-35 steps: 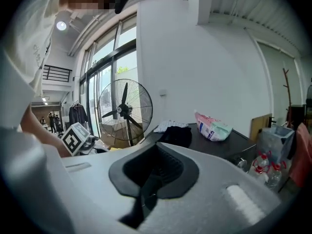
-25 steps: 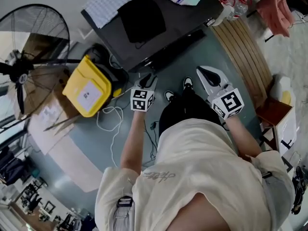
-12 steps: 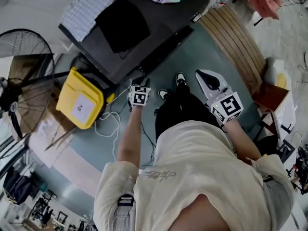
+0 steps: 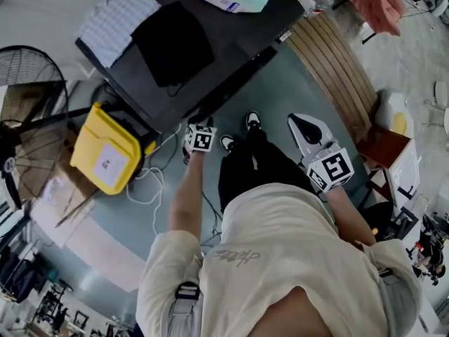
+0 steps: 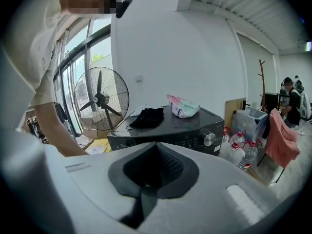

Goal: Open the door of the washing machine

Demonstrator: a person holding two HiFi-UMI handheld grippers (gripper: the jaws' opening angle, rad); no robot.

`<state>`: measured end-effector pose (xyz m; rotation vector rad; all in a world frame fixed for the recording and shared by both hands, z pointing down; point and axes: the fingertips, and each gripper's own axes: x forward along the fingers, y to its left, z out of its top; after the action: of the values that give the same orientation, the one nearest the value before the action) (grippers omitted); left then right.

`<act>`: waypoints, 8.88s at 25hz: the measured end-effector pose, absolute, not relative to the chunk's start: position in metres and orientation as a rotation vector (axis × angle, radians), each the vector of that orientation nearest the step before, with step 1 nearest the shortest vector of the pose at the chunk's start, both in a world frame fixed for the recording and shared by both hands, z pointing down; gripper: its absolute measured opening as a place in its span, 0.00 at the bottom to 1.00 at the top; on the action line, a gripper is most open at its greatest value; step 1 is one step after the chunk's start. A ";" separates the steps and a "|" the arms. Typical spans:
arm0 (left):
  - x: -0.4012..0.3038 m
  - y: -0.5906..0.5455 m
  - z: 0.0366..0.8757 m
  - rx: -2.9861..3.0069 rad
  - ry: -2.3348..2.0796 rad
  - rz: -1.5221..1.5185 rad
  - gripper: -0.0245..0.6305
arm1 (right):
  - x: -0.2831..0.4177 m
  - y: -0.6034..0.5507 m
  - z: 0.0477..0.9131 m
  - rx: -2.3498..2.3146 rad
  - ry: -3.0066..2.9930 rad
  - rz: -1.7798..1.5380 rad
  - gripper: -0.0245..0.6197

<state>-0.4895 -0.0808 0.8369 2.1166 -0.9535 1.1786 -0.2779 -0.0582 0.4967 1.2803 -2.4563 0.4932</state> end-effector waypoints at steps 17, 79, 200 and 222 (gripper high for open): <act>-0.488 -0.069 0.866 2.047 -0.882 1.351 0.19 | -0.287 -0.048 0.503 1.243 -2.474 0.518 0.04; -0.169 0.150 0.868 1.439 -0.889 0.984 0.17 | -0.016 0.031 0.566 0.828 -2.598 0.469 0.04; 0.199 -0.238 0.805 1.698 -1.226 0.663 0.06 | 0.401 -0.143 0.609 1.098 -2.364 0.832 0.04; 0.179 -0.321 0.779 1.782 -1.301 0.675 0.06 | 0.415 -0.140 0.606 1.148 -2.354 0.845 0.04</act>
<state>0.1788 -0.3209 0.7791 1.7819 -1.3012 0.6751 0.4150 -0.1400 0.6063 1.1480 -2.3541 0.8452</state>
